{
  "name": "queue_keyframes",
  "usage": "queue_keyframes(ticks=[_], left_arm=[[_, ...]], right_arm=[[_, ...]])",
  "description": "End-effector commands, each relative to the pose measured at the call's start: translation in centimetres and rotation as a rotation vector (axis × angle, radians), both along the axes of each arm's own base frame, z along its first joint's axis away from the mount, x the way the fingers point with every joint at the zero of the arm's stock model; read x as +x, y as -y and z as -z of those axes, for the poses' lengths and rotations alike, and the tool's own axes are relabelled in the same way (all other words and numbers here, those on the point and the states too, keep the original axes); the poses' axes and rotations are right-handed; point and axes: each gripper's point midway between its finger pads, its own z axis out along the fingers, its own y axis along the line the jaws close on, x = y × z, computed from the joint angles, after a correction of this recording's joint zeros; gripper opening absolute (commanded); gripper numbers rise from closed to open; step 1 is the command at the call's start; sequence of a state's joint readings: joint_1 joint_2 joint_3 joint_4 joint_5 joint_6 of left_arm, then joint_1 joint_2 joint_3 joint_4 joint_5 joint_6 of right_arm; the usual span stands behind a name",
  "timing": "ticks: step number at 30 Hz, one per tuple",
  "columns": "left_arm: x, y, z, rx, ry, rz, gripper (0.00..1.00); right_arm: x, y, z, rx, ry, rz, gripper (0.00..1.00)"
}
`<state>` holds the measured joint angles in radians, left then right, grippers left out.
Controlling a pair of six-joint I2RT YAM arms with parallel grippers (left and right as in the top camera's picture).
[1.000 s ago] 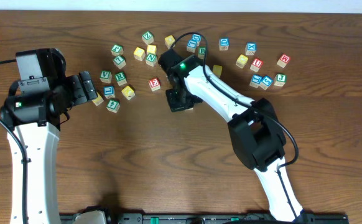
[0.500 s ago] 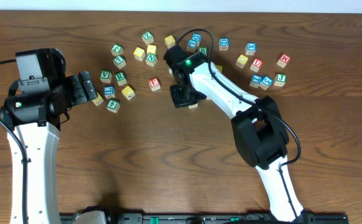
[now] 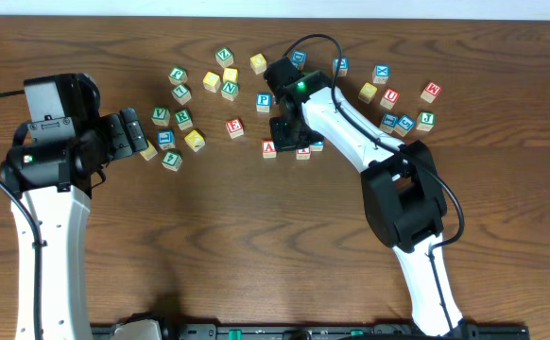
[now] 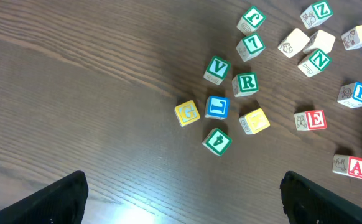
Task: Spell out AI2
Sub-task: 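Open the right gripper and lift it back toward the pile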
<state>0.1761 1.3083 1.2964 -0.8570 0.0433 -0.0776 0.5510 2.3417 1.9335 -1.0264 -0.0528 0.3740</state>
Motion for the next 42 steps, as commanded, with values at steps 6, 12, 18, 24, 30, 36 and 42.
queue_keyframes(ticks=[6, 12, 18, 24, 30, 36, 42], left_arm=[[0.0, -0.2, 0.1, 0.005, -0.005, -0.001, 0.98], [0.0, -0.2, 0.1, 0.005, -0.005, -0.001, 0.98], [0.0, -0.2, 0.1, 0.005, -0.005, -0.001, 0.98], [0.0, -0.2, 0.1, 0.005, -0.005, -0.001, 0.98], [0.0, -0.2, 0.1, 0.005, -0.005, -0.001, 0.97], [0.0, -0.2, 0.1, 0.005, -0.005, -0.001, 0.98], [0.0, -0.2, 0.1, 0.005, -0.005, -0.001, 0.97]], right_arm=[[1.0, 1.0, -0.2, -0.011, 0.024, 0.038, 0.01], [2.3, 1.1, -3.5, 0.035, 0.102, 0.051, 0.01], [4.2, 3.0, -5.2, 0.057, 0.154, 0.104, 0.01], [4.8, 5.0, -4.6, 0.017, 0.153, 0.141, 0.04], [4.6, 5.4, -3.9, 0.001, 0.147, 0.166, 0.05], [4.3, 5.6, -2.4, 0.0, 0.14, 0.177, 0.04], [4.1, 5.6, -2.2, -0.003, 0.135, 0.176, 0.04]])
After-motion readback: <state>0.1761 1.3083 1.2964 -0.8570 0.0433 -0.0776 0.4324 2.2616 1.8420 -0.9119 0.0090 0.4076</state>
